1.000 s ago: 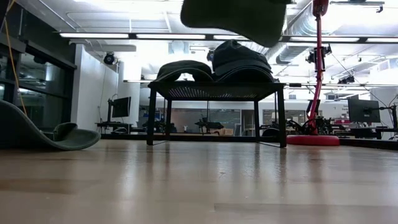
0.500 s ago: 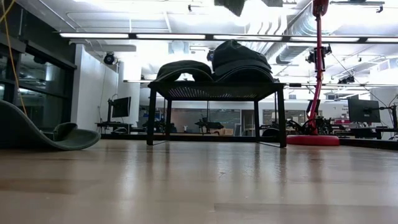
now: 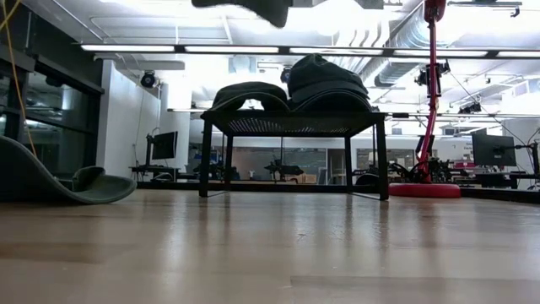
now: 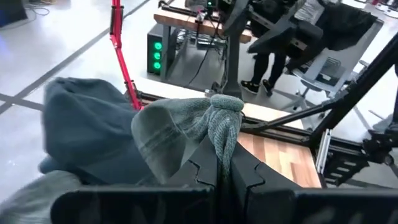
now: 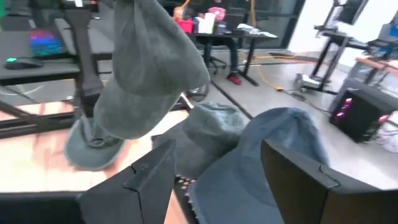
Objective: Pick & Place hat
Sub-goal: Stack the right dark green cap on top of the other dark green cap on the shelf
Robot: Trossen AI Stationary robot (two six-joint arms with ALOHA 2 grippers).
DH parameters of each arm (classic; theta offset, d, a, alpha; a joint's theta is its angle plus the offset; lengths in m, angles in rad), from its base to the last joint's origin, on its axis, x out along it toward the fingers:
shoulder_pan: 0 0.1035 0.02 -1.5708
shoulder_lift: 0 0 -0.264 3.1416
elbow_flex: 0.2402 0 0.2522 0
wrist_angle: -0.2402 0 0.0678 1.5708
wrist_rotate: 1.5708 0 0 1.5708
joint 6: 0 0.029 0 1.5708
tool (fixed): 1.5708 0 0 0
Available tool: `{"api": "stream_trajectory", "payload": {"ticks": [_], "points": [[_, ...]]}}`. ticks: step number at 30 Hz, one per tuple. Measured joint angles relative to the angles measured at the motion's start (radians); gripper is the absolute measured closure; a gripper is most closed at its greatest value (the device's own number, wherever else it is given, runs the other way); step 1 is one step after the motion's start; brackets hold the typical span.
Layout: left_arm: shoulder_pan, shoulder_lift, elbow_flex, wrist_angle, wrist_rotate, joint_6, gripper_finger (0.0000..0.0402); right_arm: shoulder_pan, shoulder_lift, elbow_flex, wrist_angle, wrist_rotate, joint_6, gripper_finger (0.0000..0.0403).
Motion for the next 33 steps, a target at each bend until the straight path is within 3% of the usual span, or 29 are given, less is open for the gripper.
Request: {"api": "stream_trajectory", "payload": {"ticks": [5, 13, 22, 33], "points": [[0.19, 0.009, 0.0, 0.002, 0.195, 0.041, 0.0402, 0.0, 0.001, 0.0, 0.002, 0.012, -0.035, 0.0175], [0.352, 0.069, 0.0, 0.024, 0.29, -0.036, 0.0402, 0.0, 0.002, -0.001, 0.002, 0.075, -0.029, 0.0175], [0.434, 0.158, -0.001, 0.112, 0.542, -0.081, 0.0402, 0.0, 0.002, -0.001, 0.002, 0.174, -0.002, 0.0175], [0.44, 0.156, -0.073, 0.202, 0.65, -0.162, 0.0402, 0.0, 0.014, -0.005, -0.018, 0.19, 0.042, 0.0175]]}}
